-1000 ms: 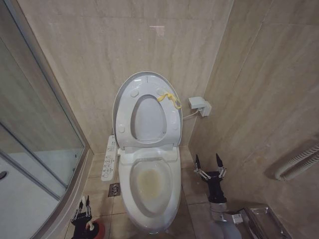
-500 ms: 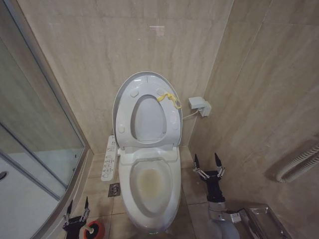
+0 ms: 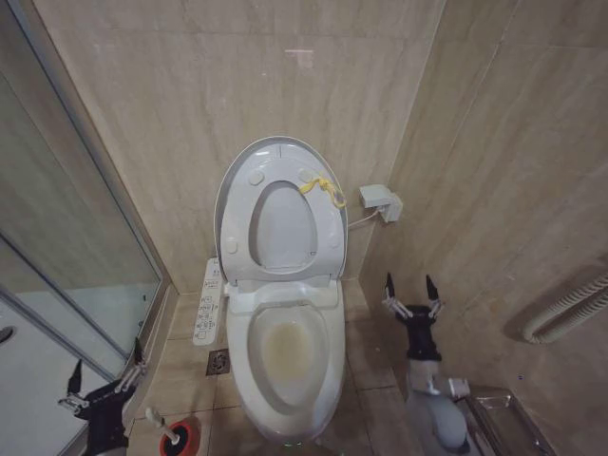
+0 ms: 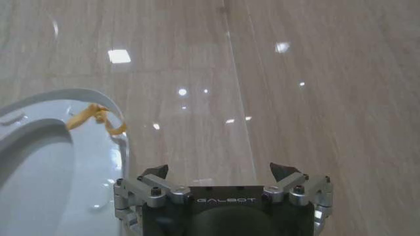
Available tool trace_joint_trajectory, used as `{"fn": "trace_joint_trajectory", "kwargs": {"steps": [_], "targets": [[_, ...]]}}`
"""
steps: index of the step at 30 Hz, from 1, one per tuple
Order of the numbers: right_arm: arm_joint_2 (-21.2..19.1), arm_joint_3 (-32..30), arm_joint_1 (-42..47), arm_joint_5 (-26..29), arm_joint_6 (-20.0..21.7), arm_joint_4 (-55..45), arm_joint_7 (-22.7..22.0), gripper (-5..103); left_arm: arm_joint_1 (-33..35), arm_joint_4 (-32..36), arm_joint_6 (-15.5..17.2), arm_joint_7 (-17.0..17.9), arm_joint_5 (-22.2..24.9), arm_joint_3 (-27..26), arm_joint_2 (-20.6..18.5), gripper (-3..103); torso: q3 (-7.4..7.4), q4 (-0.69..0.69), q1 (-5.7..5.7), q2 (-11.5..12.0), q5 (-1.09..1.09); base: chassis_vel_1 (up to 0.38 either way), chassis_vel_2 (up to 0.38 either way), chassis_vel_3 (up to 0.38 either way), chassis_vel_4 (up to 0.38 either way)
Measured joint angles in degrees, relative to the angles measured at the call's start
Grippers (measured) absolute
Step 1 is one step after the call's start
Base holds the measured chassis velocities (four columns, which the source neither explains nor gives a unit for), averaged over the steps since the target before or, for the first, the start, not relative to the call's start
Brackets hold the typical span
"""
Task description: Open the toilet lid, clean the toilet bowl with a toilet brush, close the toilet lid, and flush.
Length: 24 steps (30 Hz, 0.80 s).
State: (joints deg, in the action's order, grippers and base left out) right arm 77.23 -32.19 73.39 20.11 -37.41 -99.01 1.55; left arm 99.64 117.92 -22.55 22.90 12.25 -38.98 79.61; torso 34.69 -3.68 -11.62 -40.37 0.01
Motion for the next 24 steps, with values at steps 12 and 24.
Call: {"fn": "trace_joint_trajectory", "kwargs": {"steps": [12,24], "targets": [[-6.7,8.2,-21.6,1.6,7.8,15.1,-3.7,100,4.0,8.7,-2.3,-0.9,-1.9,-3.0,3.2,100,0.0,0.01,-0.01,0.0,0.0,0.0,0.0,0.0,0.0],[-8.0,16.4,-40.9,2.1,10.6,31.3,-2.3,100,5.7,17.0,-1.9,-1.2,-1.8,-4.9,3.5,100,0.01,0.01,-0.01,0.0,-0.01,0.0,0.0,0.0,0.0]]}}
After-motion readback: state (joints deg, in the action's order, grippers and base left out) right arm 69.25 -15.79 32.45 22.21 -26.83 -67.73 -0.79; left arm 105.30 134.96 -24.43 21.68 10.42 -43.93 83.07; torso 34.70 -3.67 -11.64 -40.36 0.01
